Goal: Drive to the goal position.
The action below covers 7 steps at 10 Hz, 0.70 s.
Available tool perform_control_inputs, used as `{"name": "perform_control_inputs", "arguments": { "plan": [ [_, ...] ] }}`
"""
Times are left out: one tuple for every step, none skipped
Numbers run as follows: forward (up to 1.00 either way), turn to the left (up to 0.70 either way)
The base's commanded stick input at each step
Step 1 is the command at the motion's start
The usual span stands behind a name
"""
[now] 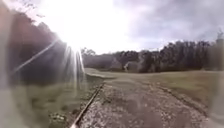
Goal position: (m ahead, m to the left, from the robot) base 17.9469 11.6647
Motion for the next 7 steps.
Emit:
{"name": "perform_control_inputs", "arguments": {
  "plan": [
    [0.85, 0.00],
    [0.85, 0.00],
    [0.85, 0.00],
    [0.85, 0.00],
    [0.85, 0.00],
    [0.85, 0.00],
    [0.85, 0.00]
  ]
}}
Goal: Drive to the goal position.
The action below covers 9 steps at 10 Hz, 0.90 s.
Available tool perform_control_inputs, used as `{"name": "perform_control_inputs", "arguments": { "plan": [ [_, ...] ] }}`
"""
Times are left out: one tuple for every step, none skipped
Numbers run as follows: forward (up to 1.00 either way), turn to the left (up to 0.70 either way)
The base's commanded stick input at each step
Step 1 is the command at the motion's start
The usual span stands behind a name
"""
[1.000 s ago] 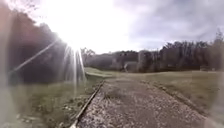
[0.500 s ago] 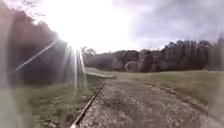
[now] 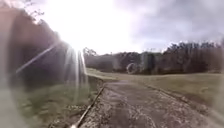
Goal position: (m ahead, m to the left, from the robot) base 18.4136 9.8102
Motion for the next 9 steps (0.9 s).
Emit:
{"name": "perform_control_inputs", "arguments": {
  "plan": [
    [0.85, 0.00],
    [0.85, 0.00],
    [0.85, 0.00],
    [0.85, 0.00],
    [0.85, 0.00],
    [0.85, 0.00],
    [0.85, 0.00],
    [0.85, 0.00],
    [0.85, 0.00]
  ]
}}
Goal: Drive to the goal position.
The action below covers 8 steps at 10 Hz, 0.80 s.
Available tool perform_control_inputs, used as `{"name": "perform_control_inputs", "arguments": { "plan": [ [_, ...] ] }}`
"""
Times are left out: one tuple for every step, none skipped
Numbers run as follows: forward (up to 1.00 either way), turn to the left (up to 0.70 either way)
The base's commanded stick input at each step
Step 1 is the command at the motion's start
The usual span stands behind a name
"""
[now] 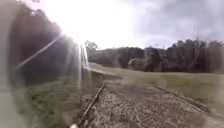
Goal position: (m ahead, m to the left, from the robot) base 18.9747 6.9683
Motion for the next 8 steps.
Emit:
{"name": "perform_control_inputs", "arguments": {
  "plan": [
    [0.85, 0.00],
    [0.85, 0.00],
    [0.85, 0.00],
    [0.85, 0.00],
    [0.85, 0.00],
    [0.85, 0.00],
    [0.85, 0.00],
    [0.85, 0.00]
  ]
}}
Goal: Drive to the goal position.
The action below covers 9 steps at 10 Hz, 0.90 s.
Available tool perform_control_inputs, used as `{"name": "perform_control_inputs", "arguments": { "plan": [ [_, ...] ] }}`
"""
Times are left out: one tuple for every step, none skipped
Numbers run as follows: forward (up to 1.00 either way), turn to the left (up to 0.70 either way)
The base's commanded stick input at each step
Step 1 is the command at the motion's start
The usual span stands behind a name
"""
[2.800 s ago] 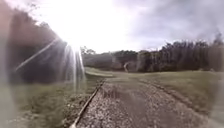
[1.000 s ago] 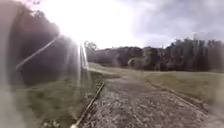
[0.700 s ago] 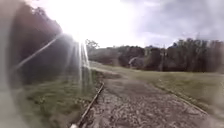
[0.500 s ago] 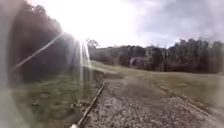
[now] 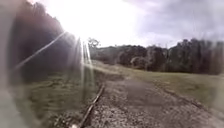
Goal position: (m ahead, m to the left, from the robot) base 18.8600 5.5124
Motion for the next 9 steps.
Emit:
{"name": "perform_control_inputs", "arguments": {
  "plan": [
    [0.85, 0.00],
    [0.85, 0.00],
    [0.85, 0.00],
    [0.85, 0.00],
    [0.85, 0.00],
    [0.85, 0.00],
    [0.85, 0.00],
    [0.85, 0.00],
    [0.85, 0.00]
  ]
}}
